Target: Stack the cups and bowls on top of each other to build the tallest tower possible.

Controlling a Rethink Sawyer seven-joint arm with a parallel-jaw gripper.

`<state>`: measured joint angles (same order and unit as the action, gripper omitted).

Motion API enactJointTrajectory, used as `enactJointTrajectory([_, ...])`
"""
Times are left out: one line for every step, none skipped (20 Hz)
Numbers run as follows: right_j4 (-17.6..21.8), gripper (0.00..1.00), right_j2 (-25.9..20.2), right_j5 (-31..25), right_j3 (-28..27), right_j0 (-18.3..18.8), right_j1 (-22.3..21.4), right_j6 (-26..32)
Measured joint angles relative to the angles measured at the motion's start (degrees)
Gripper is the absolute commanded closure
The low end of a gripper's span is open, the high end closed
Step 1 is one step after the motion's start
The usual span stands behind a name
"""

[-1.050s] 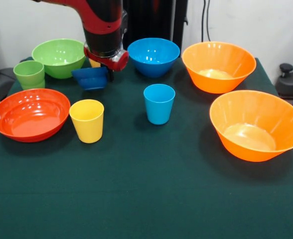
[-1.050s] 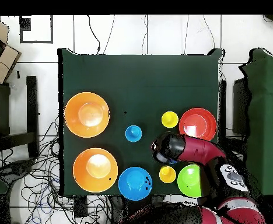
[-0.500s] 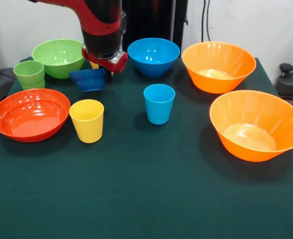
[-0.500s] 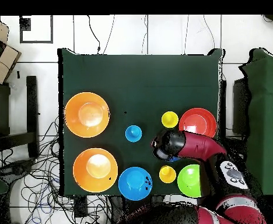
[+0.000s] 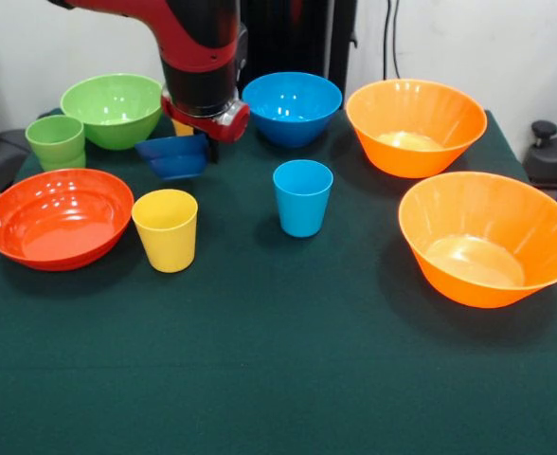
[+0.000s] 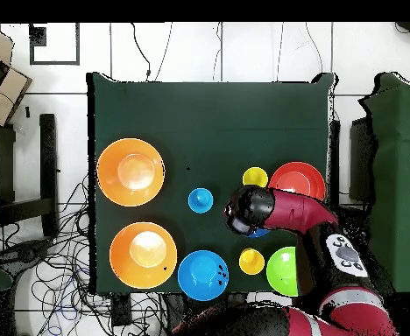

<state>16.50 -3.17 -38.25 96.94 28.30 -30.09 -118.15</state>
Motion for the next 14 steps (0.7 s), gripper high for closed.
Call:
enactJointTrajectory([0.0, 1.0, -0.22, 0.0, -0.24, -0.09, 0.0, 0.0])
enactJointTrajectory([0.0, 1.0, -0.63, 0.0, -0.56, -0.18, 0.01, 0.0])
enactJointTrajectory([0.01, 1.0, -0.78, -0.01, -0.69, -0.21, 0.01, 0.0])
enactJointTrajectory([0.01, 1.0, -0.87, -0.01, -0.77, -0.22, 0.01, 0.0])
enactJointTrajectory([0.01, 1.0, -0.96, -0.01, -0.86, -0.22, 0.01, 0.0])
enactJointTrajectory([0.01, 1.0, -1.15, -0.01, -1.12, -0.22, 0.01, 0.0])
enactJointTrajectory([0.01, 1.0, -1.19, -0.01, -1.21, -0.22, 0.02, 0.0])
enactJointTrajectory([0.01, 1.0, -1.22, -0.01, -1.29, -0.22, 0.01, 0.0])
enactJointTrajectory([0.01, 1.0, -1.25, -0.01, -1.37, -0.22, 0.01, 0.0])
enactJointTrajectory([0.01, 1.0, -1.27, -0.01, -1.44, -0.22, 0.02, 0.0])
enactJointTrajectory([0.01, 1.0, -1.29, -0.01, -1.46, -0.22, 0.01, 0.0])
enactJointTrajectory([0.02, 1.0, -1.3, -0.01, -1.46, -0.22, 0.01, 0.0])
enactJointTrajectory([0.02, 1.0, -1.32, -0.01, -1.46, -0.22, 0.02, 0.0])
enactJointTrajectory([0.02, 1.0, -1.32, -0.01, -1.46, -0.22, 0.02, 0.0])
